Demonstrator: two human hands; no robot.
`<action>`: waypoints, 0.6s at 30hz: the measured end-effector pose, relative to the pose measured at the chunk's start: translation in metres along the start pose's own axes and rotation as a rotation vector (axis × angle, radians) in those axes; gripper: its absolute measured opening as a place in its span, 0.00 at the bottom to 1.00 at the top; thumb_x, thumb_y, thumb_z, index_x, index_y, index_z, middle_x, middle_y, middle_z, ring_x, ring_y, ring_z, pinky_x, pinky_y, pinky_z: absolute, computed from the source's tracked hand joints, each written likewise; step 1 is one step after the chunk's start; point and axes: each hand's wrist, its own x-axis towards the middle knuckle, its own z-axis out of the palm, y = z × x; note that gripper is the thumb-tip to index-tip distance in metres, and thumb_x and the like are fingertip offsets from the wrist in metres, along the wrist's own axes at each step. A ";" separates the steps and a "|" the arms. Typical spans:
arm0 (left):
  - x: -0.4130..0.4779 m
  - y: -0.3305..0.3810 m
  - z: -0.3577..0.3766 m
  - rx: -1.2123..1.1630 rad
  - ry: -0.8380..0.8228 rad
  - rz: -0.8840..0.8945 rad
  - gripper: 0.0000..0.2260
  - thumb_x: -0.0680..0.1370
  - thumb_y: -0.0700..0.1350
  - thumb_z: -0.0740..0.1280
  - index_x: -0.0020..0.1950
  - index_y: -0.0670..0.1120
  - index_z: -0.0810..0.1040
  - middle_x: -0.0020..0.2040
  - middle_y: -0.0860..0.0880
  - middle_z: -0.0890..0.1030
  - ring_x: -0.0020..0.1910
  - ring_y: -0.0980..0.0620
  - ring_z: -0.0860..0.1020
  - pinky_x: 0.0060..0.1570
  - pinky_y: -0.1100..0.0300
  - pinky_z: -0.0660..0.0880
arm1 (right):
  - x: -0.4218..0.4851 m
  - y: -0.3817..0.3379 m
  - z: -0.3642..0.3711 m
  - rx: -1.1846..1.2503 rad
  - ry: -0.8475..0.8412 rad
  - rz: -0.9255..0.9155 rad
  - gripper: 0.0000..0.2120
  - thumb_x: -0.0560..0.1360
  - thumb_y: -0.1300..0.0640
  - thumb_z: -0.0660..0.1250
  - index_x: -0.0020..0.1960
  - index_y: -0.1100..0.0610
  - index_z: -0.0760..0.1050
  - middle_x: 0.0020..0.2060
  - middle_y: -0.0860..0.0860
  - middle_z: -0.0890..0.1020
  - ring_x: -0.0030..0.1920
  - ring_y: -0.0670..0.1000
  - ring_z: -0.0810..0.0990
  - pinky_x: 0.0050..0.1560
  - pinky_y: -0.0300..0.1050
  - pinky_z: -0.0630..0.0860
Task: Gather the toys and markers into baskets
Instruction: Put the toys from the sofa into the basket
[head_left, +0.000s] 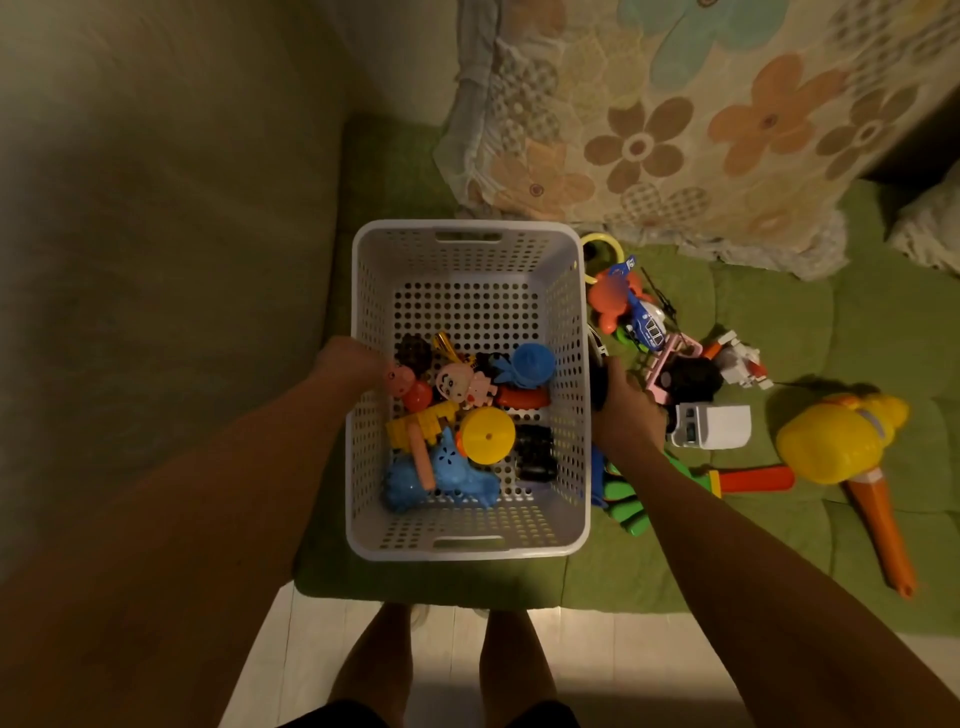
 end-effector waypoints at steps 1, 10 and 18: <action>0.000 0.000 0.000 0.003 0.000 0.000 0.19 0.78 0.41 0.66 0.67 0.36 0.68 0.64 0.37 0.73 0.61 0.39 0.75 0.46 0.56 0.73 | -0.002 -0.002 -0.005 0.086 0.052 0.021 0.23 0.72 0.45 0.67 0.61 0.48 0.60 0.51 0.54 0.80 0.47 0.61 0.81 0.46 0.60 0.79; -0.011 0.003 -0.005 -0.013 -0.044 0.013 0.22 0.75 0.39 0.70 0.66 0.36 0.69 0.64 0.37 0.73 0.62 0.38 0.74 0.48 0.53 0.73 | -0.006 -0.046 -0.087 0.730 0.441 -0.098 0.23 0.70 0.54 0.69 0.62 0.53 0.65 0.50 0.50 0.76 0.46 0.52 0.78 0.44 0.59 0.77; -0.014 0.004 -0.005 0.010 -0.027 -0.001 0.19 0.78 0.41 0.66 0.67 0.36 0.68 0.64 0.37 0.73 0.61 0.39 0.74 0.46 0.55 0.73 | -0.009 -0.103 -0.088 0.500 0.221 -0.569 0.26 0.72 0.56 0.69 0.67 0.54 0.64 0.52 0.51 0.75 0.45 0.53 0.75 0.41 0.52 0.74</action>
